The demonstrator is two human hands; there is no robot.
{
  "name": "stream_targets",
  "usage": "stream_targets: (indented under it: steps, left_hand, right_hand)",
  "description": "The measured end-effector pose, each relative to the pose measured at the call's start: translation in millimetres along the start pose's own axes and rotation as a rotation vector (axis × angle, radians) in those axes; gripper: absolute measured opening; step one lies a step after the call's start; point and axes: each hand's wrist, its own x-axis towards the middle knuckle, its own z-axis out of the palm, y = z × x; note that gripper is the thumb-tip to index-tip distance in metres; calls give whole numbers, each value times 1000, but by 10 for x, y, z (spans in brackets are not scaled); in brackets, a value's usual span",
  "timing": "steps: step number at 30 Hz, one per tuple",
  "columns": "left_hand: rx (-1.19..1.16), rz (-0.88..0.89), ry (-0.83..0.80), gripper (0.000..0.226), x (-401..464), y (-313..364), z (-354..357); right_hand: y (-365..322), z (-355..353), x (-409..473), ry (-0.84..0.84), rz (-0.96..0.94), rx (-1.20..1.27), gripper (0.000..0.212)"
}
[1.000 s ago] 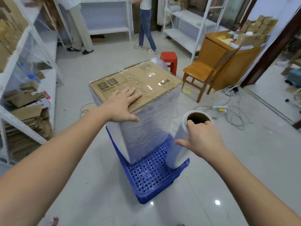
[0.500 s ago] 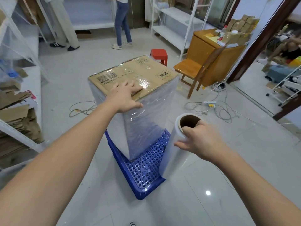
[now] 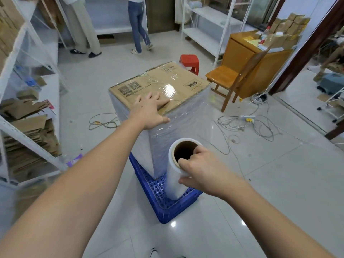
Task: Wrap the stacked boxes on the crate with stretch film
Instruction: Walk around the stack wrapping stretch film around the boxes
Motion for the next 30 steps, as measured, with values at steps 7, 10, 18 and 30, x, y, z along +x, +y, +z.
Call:
stream_targets:
  steps: [7,10,18,30]
  left_hand:
    - [0,-12,16,84,-82,11,30]
    - [-10,-11,22,83,-77,6,34]
    - [15,71,24,82,-37,-133,39]
    - [208,724,-67,118,37,-993,-140]
  right_hand:
    - [-389,18,103,89,231,43,55]
    - [-421,65,153,105,277,46,50]
    - [-675,23,241,40,465,-42,55]
    - [-1167,-97,720,-88,890,-49,35]
